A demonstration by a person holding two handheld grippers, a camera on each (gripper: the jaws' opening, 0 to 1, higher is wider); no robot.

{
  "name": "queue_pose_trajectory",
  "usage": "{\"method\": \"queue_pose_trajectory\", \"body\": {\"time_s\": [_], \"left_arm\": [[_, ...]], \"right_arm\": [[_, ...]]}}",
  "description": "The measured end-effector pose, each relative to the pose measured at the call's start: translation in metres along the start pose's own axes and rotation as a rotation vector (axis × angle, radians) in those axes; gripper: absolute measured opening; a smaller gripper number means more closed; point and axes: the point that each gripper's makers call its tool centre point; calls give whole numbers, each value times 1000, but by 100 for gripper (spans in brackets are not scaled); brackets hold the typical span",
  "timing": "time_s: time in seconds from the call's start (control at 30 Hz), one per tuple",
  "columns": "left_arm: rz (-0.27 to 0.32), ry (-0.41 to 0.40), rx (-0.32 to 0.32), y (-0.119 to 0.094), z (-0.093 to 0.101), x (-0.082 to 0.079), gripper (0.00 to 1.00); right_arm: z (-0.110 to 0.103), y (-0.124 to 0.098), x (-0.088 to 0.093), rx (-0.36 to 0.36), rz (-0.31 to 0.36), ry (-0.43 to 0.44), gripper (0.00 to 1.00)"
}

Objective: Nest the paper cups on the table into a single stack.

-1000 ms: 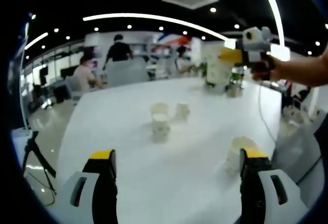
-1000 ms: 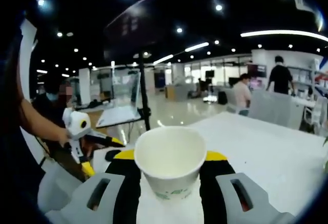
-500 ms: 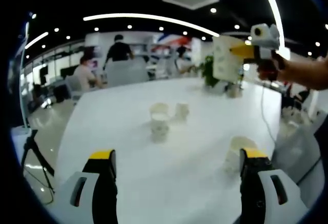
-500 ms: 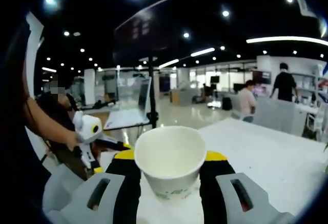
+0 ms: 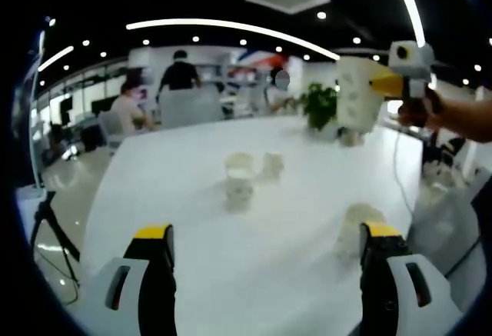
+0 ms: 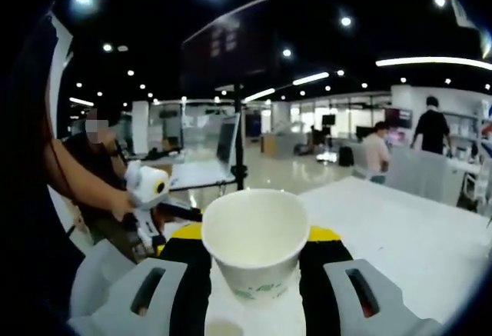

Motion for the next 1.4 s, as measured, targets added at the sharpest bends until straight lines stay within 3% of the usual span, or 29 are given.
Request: {"method": "queue_pose_trajectory", "body": {"time_s": [0.63,0.97,1.4], "left_arm": [[-2,-13,4,2,4,4,98],[-3,-19,0,1,2,4,98],[-15,-17,-4,2,-2,7,98]], "right_arm": [[-53,-10,18,-56,-15,8,41],[-65,-14,18,-74,-14,1,41],[-71,-16,32,-68,-32,-1,40]]}}
Point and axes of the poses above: the point that each gripper's makers call its tool centre point, and the gripper's own axes: y roughly forward along the fingers, z roughly to its right, x roughly out of its underside, and after that the axes turned 4 degrees about -x, right-handed
